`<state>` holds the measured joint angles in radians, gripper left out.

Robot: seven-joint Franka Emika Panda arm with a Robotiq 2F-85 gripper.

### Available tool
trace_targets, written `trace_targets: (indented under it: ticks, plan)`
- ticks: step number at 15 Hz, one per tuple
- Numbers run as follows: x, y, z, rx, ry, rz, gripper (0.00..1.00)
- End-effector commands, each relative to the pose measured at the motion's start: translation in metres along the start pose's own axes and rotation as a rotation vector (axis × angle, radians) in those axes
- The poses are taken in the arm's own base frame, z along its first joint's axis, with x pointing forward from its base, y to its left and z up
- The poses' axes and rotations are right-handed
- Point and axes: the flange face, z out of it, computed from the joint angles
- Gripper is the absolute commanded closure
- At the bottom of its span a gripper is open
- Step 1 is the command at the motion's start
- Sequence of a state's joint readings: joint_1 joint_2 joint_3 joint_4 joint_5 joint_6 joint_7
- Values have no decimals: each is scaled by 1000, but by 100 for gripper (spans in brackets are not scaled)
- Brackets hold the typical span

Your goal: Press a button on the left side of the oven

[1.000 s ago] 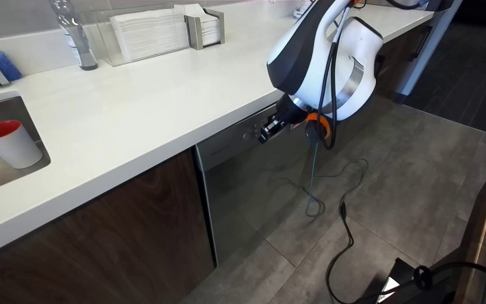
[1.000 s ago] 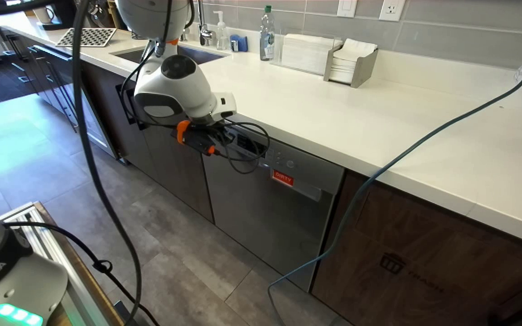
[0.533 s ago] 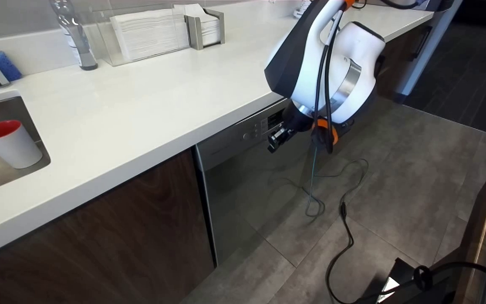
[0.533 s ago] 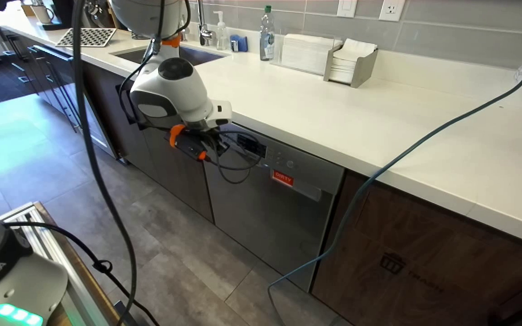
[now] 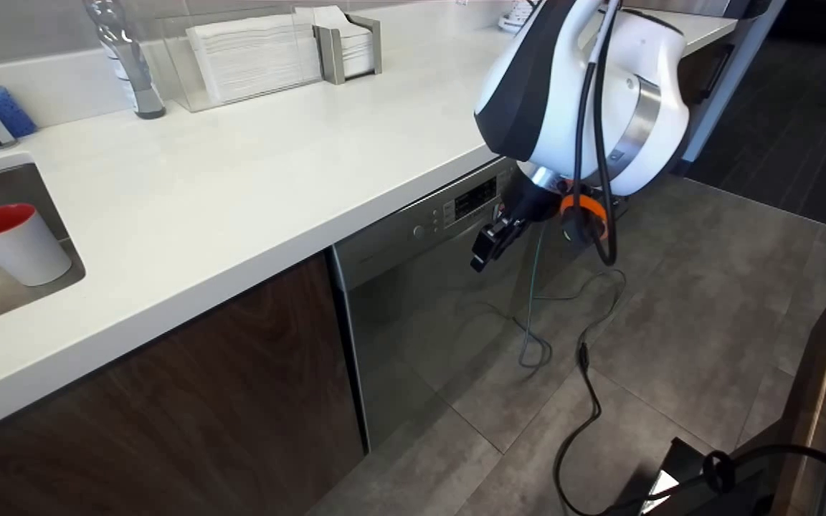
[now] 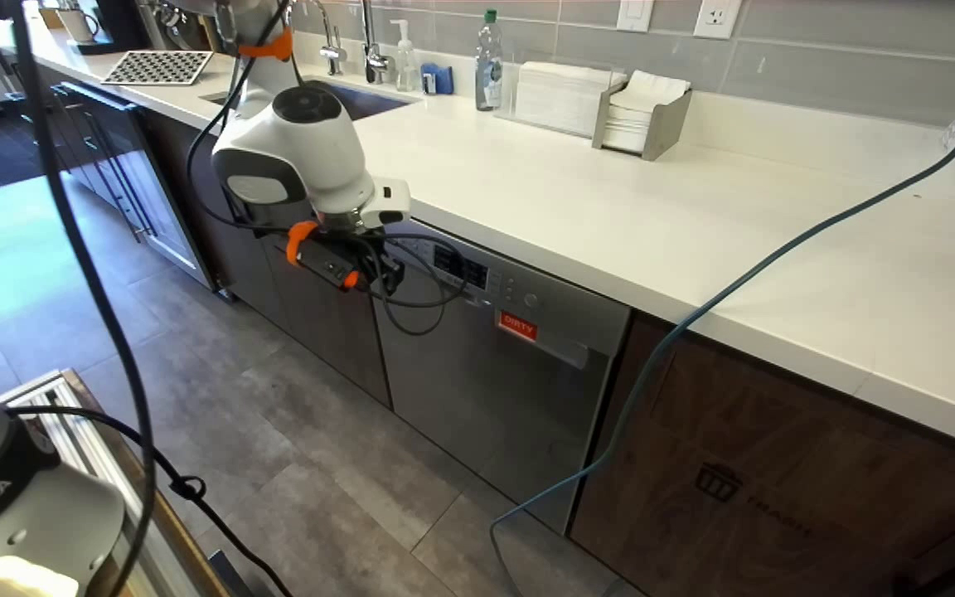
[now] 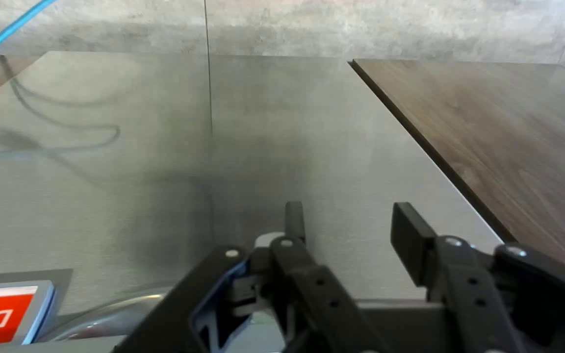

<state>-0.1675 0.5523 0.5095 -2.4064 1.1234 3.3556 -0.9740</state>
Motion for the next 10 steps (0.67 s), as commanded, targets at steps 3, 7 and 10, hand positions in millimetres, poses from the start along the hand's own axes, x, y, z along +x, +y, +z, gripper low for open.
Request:
trace_targets:
  ticks: [3,7,10]
  plan:
    - [-42,-4,-40,-50,-75,-72,6]
    - [-50,-6,-52,-37,-120,-102,0]
    - [-42,-12,-63,-23,-133,-119,0]
